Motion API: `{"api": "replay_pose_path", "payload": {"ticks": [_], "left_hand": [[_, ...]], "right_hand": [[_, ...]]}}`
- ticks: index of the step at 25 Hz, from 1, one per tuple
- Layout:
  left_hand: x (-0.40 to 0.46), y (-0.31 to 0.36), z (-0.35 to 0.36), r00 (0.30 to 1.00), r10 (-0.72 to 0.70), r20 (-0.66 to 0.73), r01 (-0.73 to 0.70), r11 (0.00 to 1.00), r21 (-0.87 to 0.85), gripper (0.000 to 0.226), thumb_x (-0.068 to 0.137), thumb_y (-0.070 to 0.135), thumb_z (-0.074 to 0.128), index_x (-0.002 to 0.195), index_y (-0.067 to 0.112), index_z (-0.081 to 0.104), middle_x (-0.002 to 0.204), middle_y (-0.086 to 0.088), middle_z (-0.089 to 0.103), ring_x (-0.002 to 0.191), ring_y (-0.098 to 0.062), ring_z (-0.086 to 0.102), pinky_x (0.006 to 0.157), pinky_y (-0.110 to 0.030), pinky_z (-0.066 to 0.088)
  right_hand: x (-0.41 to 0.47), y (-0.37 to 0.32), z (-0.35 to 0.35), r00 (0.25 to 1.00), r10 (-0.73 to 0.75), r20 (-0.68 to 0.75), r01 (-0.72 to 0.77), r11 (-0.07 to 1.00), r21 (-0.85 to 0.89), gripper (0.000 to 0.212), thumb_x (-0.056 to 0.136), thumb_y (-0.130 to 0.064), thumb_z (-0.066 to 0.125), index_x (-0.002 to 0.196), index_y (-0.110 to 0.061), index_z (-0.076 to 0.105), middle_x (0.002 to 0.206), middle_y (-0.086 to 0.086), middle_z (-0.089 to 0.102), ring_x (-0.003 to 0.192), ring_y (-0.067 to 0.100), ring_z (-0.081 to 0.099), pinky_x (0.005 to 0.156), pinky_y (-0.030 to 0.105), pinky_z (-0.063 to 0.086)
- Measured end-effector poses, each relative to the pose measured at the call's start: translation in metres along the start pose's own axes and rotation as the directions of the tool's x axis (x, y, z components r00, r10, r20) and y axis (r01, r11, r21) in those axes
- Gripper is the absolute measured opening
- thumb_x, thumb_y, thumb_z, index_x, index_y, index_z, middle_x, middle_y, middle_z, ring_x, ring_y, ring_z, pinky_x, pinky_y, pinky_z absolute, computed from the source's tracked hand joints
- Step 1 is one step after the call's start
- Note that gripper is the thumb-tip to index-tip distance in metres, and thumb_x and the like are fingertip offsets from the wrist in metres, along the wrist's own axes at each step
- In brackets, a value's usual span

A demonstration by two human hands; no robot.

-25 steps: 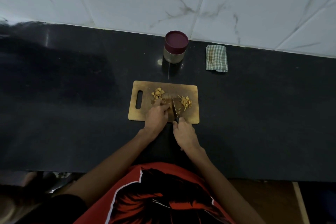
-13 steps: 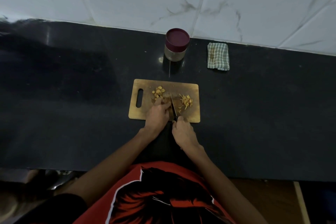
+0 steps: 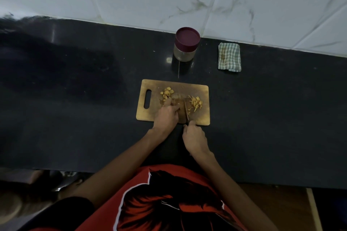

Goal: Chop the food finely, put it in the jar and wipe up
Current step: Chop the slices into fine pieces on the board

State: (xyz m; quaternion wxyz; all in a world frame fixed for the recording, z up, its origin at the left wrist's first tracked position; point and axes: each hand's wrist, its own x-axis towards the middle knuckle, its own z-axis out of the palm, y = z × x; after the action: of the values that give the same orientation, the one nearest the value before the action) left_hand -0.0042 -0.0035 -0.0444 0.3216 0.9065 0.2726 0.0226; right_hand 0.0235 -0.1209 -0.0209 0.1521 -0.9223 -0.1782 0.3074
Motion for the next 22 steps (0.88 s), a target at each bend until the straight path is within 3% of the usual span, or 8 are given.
{"api": "replay_pose_path", "payload": {"ticks": [5, 9, 17, 22], "left_hand": [[-0.001, -0.002, 0.001, 0.999, 0.027, -0.024, -0.028, 0.998, -0.059, 0.032, 0.092, 0.003, 0.049, 0.120, 0.006, 0.062, 0.121, -0.010, 0.051, 0.099, -0.024, 0.058, 0.086, -0.036, 0.051], [-0.006, -0.005, -0.001, 0.995, 0.036, -0.090, -0.049, 0.989, -0.141, 0.032, 0.089, -0.003, 0.051, 0.119, -0.001, 0.062, 0.116, -0.012, 0.057, 0.099, -0.023, 0.059, 0.087, -0.023, 0.045], [-0.011, 0.002, -0.002, 0.998, 0.039, -0.052, -0.044, 0.995, -0.093, 0.034, 0.090, -0.004, 0.046, 0.120, 0.002, 0.061, 0.118, -0.013, 0.051, 0.094, -0.023, 0.059, 0.080, -0.023, 0.047], [-0.010, 0.001, 0.000, 0.999, 0.036, -0.041, -0.039, 0.998, -0.058, 0.035, 0.090, -0.003, 0.046, 0.120, 0.005, 0.062, 0.120, -0.014, 0.050, 0.093, -0.024, 0.059, 0.080, -0.034, 0.053]], "right_hand": [[0.003, 0.008, -0.010, 0.997, 0.054, -0.062, -0.047, 0.993, 0.110, 0.020, 0.104, -0.031, 0.039, 0.099, -0.014, 0.047, 0.093, 0.006, 0.058, 0.084, 0.028, 0.066, 0.071, 0.049, 0.058], [-0.001, 0.004, -0.010, 1.000, 0.023, -0.008, -0.022, 0.992, 0.125, 0.025, 0.104, -0.032, 0.038, 0.107, -0.010, 0.051, 0.095, 0.007, 0.057, 0.087, 0.029, 0.067, 0.073, 0.051, 0.058], [-0.001, -0.005, -0.007, 0.997, -0.059, 0.042, 0.056, 0.995, 0.077, 0.026, 0.105, -0.030, 0.037, 0.110, -0.009, 0.050, 0.101, 0.012, 0.060, 0.086, 0.030, 0.066, 0.072, 0.050, 0.058], [0.000, -0.004, -0.006, 0.996, -0.066, 0.059, 0.062, 0.996, 0.060, 0.021, 0.106, -0.030, 0.036, 0.103, -0.011, 0.047, 0.093, 0.007, 0.056, 0.081, 0.028, 0.066, 0.070, 0.048, 0.058]]}}
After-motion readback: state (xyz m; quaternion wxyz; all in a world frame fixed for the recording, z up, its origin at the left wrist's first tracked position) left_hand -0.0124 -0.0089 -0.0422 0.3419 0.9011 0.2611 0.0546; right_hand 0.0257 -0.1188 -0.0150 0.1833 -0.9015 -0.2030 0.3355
